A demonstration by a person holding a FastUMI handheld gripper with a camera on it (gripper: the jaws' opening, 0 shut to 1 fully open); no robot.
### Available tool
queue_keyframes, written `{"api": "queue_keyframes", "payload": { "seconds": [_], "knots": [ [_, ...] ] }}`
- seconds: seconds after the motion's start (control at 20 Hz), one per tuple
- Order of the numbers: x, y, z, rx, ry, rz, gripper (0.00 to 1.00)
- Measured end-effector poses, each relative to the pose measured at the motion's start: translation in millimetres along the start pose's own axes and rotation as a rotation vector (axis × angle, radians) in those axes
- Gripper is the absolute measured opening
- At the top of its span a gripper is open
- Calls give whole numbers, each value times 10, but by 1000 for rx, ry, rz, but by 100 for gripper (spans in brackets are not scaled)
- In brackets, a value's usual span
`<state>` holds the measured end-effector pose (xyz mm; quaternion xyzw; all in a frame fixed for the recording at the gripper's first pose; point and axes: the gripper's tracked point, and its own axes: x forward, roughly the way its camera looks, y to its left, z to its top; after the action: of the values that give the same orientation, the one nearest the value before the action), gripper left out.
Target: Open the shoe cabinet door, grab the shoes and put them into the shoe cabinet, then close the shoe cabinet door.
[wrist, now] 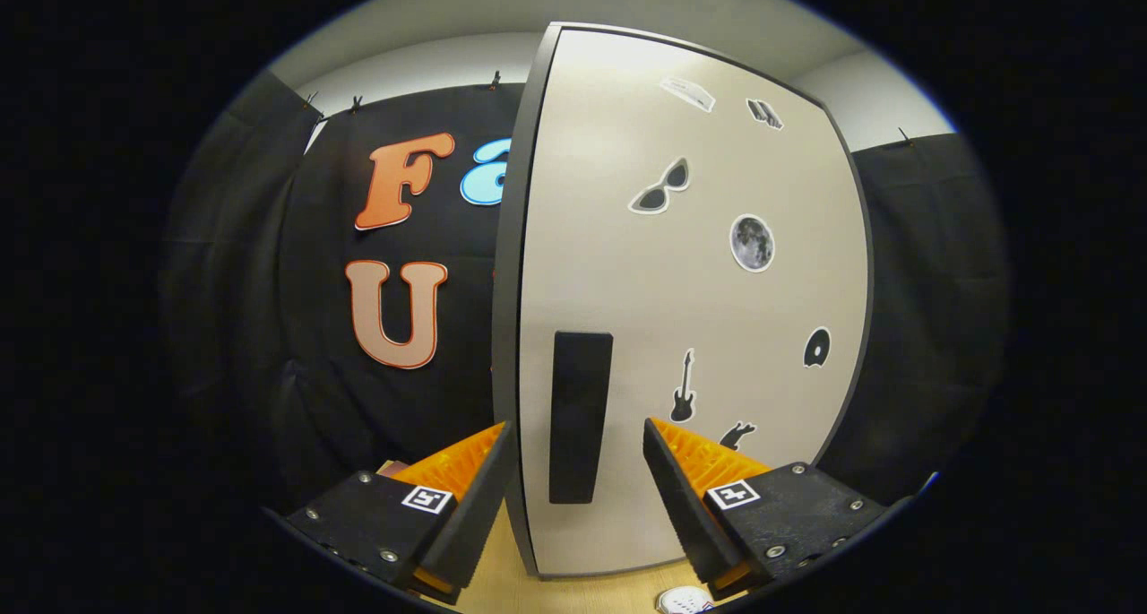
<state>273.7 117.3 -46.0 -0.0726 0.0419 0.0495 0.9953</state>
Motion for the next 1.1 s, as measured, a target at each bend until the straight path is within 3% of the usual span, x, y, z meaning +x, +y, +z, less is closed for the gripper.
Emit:
{"api": "queue_keyframes", "payload": {
  "seconds": [0.15, 0.3, 0.4, 0.7, 1.1],
  "knots": [
    [150, 49, -59, 5, 14, 3, 78],
    [223, -14, -87, 9, 19, -36, 50],
    [231, -3, -88, 40, 24, -30, 39],
    [187, -17, -95, 47, 16, -2, 30],
    [-121, -67, -59, 52, 19, 70, 26]
  ]
}}
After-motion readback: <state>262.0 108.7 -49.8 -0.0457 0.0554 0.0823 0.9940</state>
